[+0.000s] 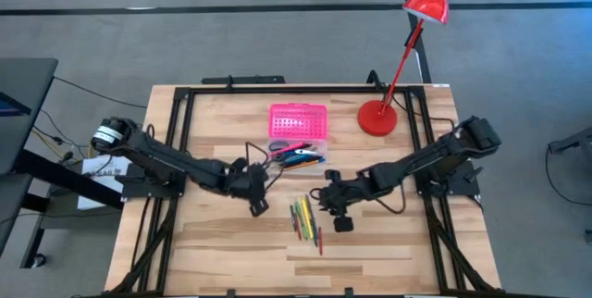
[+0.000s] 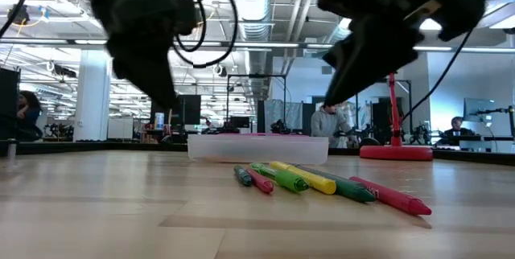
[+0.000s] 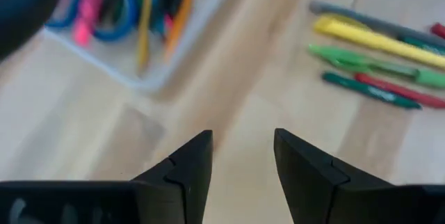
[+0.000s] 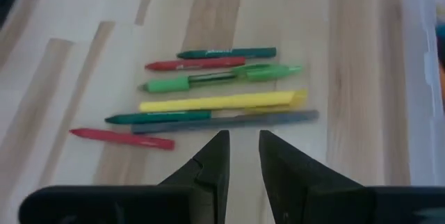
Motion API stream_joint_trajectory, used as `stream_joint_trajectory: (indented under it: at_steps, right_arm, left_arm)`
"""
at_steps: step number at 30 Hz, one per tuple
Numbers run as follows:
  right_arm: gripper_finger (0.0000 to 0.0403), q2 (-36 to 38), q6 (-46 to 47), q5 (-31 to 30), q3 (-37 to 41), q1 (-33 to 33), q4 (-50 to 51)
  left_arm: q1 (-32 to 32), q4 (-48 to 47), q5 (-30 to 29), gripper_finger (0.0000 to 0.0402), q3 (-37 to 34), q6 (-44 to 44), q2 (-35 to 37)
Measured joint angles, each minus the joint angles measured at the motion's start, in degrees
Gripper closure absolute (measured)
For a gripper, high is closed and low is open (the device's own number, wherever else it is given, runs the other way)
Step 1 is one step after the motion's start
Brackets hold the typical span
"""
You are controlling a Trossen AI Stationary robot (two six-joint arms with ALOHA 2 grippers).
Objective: Pick & place school supplies into a supply box
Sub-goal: Put the yellow pen into the pink supply box
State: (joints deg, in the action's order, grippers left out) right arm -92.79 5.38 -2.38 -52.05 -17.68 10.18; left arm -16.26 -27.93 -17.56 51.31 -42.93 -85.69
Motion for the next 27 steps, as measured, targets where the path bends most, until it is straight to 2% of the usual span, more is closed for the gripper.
stream_joint_trajectory:
  at_steps: [7, 12, 16, 27]
  right_arm:
    - [0.033, -6.3, -9.9, 4.0, -6.5, 4.4, 4.8]
    - [0.033, -9.8, -15.8, 7.9, -9.9, 6.3, 6.2]
    - [0.033, -12.9, -18.4, 11.4, -12.1, 7.0, 5.9]
    - [0.033, -15.3, -20.3, 11.6, -14.5, 7.0, 3.4]
  left_arm:
    - [-8.9, 6.6, -1.2, 0.0253, -2.9, -8.9, -0.7]
    - [-13.7, 5.6, -6.6, 0.0253, -4.0, -16.7, -0.7]
    - [-15.9, 4.3, -8.9, 0.0253, -4.0, -21.0, -0.7]
    - [-18.4, 2.5, -13.4, 0.0253, -4.0, -25.8, -0.7]
